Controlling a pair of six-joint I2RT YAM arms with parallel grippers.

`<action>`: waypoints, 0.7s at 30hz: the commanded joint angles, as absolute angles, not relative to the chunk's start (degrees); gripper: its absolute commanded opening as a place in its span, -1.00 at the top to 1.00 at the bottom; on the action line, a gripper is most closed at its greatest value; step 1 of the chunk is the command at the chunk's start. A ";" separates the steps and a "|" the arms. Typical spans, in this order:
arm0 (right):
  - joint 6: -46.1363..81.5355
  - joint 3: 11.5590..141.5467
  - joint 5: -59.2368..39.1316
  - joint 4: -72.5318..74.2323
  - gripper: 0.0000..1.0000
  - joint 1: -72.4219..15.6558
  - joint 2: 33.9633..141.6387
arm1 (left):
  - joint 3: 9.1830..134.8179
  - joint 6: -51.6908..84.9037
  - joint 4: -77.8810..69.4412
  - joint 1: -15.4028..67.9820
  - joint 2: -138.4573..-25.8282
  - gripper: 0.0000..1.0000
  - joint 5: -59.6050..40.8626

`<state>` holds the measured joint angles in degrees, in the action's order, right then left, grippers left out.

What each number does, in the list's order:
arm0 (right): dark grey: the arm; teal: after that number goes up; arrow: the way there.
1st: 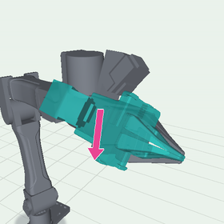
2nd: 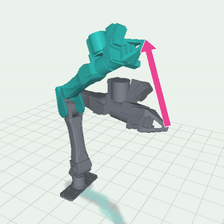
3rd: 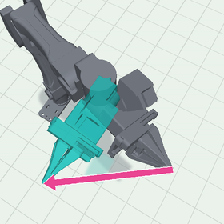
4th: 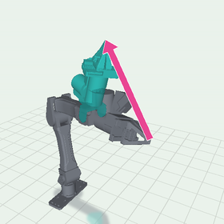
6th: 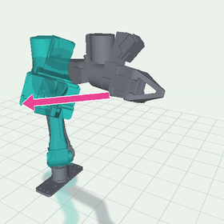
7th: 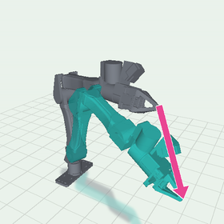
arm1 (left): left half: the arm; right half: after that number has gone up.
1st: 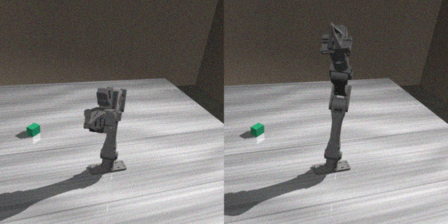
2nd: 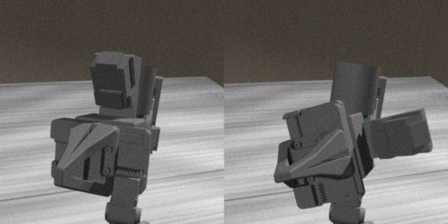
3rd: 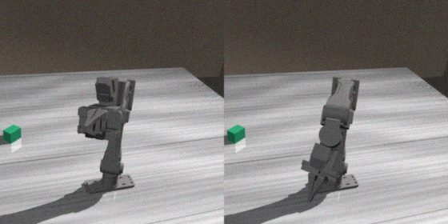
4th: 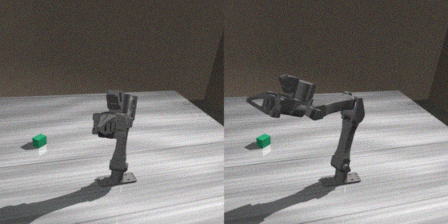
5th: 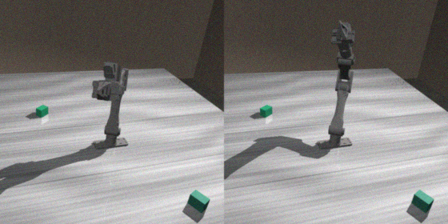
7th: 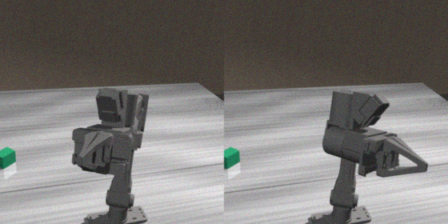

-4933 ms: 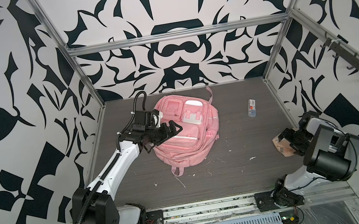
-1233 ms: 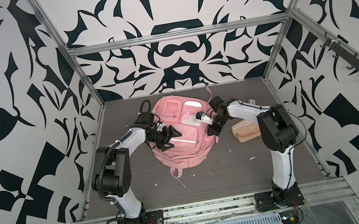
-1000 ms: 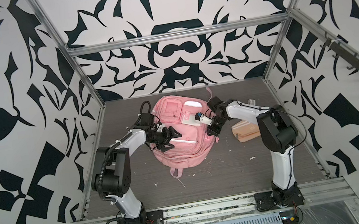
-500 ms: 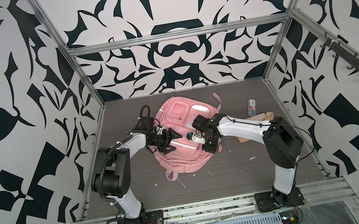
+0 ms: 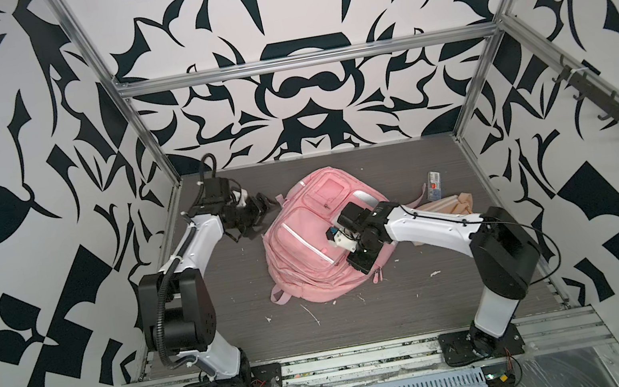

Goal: Pack the student bag

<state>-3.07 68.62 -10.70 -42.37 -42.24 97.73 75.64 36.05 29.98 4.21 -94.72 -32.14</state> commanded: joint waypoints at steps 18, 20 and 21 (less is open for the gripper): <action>8.31 66.74 -11.44 -40.71 1.00 -37.54 93.97 | 124.54 13.98 51.33 17.68 -138.87 -0.53 -27.19; 8.69 66.22 -11.01 -40.22 1.00 -37.53 93.71 | 121.86 13.87 50.87 18.34 -138.30 -0.28 -26.78; 8.79 65.88 -10.83 -39.96 1.00 -37.46 93.54 | 120.27 13.87 50.65 18.58 -137.77 -0.15 -26.64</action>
